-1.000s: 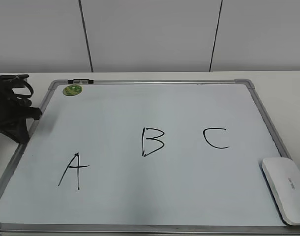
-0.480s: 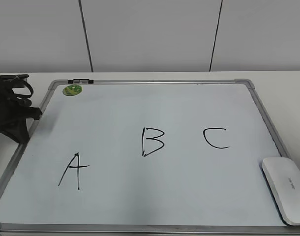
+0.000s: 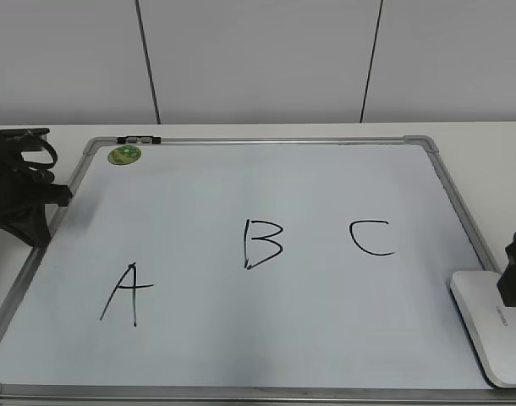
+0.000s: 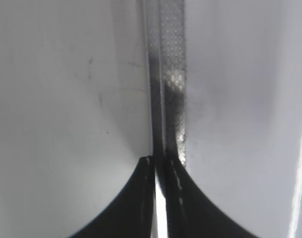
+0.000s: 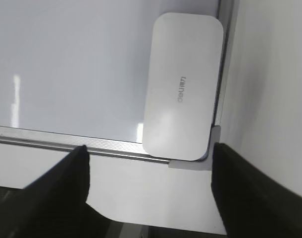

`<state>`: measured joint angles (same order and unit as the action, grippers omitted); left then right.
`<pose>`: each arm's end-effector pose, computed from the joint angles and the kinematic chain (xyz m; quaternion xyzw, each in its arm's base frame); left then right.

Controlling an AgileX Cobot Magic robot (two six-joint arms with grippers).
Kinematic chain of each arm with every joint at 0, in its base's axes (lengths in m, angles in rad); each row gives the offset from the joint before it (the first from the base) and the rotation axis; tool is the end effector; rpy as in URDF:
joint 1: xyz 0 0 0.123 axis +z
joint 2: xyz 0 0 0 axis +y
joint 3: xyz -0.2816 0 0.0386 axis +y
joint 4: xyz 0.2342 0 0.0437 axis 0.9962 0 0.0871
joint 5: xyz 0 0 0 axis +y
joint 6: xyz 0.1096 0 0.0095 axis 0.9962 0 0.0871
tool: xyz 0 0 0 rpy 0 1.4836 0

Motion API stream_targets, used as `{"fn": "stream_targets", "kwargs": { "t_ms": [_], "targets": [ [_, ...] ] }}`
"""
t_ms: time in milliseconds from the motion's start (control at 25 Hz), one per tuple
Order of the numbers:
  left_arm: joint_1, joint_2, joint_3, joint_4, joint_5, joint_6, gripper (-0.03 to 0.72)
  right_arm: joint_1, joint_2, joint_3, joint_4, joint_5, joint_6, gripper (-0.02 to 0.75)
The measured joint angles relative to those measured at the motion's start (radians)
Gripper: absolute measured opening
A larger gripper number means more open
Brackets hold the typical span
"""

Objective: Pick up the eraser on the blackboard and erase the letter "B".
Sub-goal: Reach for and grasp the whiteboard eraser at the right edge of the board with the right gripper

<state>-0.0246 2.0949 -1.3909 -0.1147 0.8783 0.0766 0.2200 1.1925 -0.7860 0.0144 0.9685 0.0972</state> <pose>0.3894 -0.0193 0.1200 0.0156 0.9981 -0.0445 0.0389 0.1899 0.0438 0.2408 -0.0576 0.9883 0.0286 0.1382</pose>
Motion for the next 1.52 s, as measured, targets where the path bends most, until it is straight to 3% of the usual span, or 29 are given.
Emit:
{"fn": "stream_targets", "kwargs": {
  "t_ms": [440, 1520],
  "targets": [
    [0.0, 0.0, 0.0, 0.0, 0.0, 0.0, 0.011, 0.0, 0.087, 0.0, -0.024, -0.077, 0.017, 0.634],
    [0.0, 0.0, 0.0, 0.0, 0.0, 0.0, 0.011, -0.054, 0.286, -0.002, -0.044, -0.147, 0.029, 0.636]
  ]
}}
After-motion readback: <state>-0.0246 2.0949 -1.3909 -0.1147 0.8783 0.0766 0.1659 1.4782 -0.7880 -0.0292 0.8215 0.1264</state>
